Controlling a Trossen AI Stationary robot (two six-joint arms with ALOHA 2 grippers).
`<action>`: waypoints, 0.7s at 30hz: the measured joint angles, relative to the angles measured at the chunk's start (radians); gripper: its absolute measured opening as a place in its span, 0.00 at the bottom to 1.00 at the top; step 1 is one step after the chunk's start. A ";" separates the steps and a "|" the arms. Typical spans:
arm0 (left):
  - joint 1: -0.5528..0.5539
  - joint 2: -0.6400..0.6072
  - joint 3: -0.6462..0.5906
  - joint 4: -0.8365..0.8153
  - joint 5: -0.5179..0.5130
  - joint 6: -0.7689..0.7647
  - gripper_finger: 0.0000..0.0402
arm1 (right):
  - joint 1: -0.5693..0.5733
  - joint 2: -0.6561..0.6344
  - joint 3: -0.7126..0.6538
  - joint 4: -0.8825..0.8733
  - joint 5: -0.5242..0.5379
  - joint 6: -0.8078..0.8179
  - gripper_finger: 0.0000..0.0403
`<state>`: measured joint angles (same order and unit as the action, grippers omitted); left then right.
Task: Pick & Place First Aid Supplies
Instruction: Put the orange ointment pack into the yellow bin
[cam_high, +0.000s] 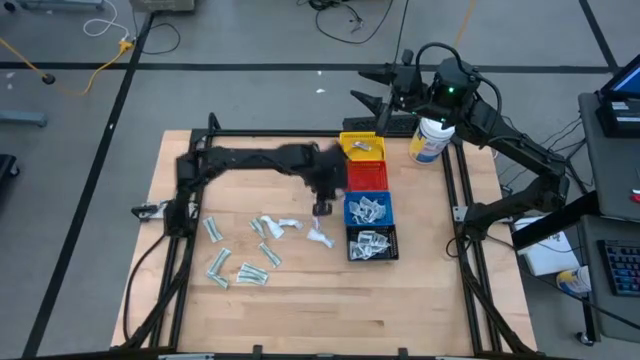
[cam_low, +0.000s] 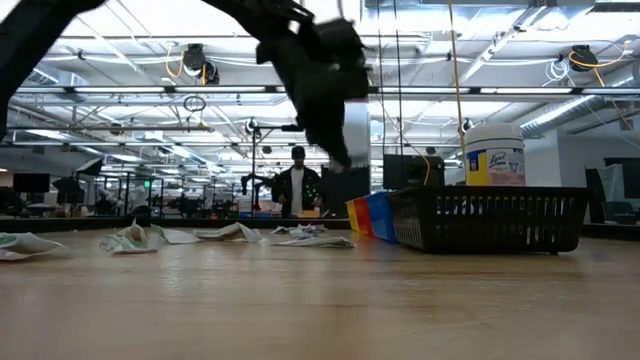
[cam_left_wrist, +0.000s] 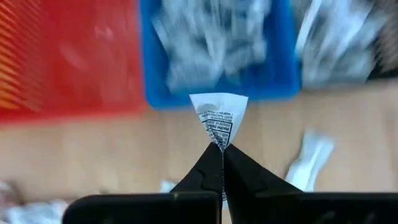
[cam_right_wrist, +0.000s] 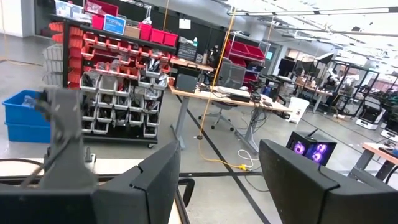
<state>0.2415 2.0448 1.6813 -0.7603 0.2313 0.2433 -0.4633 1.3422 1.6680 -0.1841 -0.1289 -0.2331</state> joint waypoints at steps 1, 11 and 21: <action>0.015 -0.039 -0.027 0.056 0.021 -0.009 0.00 | 0.000 0.000 0.000 0.000 0.001 -0.006 0.53; 0.149 -0.414 -0.510 0.849 0.226 -0.227 0.00 | 0.000 0.000 0.000 0.000 0.002 -0.044 0.53; 0.200 -0.590 -0.833 1.480 0.176 -0.448 0.00 | 0.001 0.000 0.000 -0.108 -0.046 0.083 0.53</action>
<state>0.4412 1.4544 0.8479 0.7194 0.4072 -0.2049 -0.4626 1.3422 1.6680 -0.2920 -0.1746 -0.1499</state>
